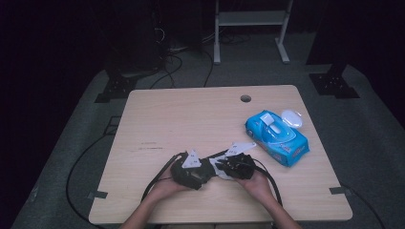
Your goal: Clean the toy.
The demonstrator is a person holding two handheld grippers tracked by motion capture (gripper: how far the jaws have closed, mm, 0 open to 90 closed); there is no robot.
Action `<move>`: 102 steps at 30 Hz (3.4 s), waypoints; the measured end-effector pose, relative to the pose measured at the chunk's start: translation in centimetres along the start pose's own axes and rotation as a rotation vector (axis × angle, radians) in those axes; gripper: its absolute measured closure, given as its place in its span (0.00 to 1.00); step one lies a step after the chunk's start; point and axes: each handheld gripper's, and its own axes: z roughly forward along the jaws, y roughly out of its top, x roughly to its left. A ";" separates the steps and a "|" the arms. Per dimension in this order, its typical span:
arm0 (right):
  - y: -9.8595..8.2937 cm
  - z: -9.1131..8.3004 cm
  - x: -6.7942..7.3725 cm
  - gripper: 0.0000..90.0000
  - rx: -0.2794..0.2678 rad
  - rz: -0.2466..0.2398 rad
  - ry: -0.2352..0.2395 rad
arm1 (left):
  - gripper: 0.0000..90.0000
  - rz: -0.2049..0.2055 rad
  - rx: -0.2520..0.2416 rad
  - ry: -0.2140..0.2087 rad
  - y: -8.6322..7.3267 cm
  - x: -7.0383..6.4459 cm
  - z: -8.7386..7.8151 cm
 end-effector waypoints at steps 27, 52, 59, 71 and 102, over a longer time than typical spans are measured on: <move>1.4 2.0 2.8 0.90 -0.001 -0.069 0.045 | 0.27 0.044 0.005 -0.024 0.4 -1.1 0.2; 1.6 1.4 1.3 0.90 -0.016 -0.011 -0.031 | 0.27 0.048 0.001 -0.023 0.4 -1.1 0.2; 1.0 0.2 -0.7 0.90 -0.035 0.057 -0.078 | 0.27 0.049 0.003 -0.022 0.4 -1.1 0.2; 0.9 -0.1 -1.4 0.90 -0.044 0.081 -0.090 | 0.27 0.042 0.000 -0.016 0.4 -1.0 0.2; 1.6 0.9 -0.2 0.90 -0.019 -0.015 -0.087 | 0.27 0.045 0.006 -0.006 0.1 -0.7 -0.1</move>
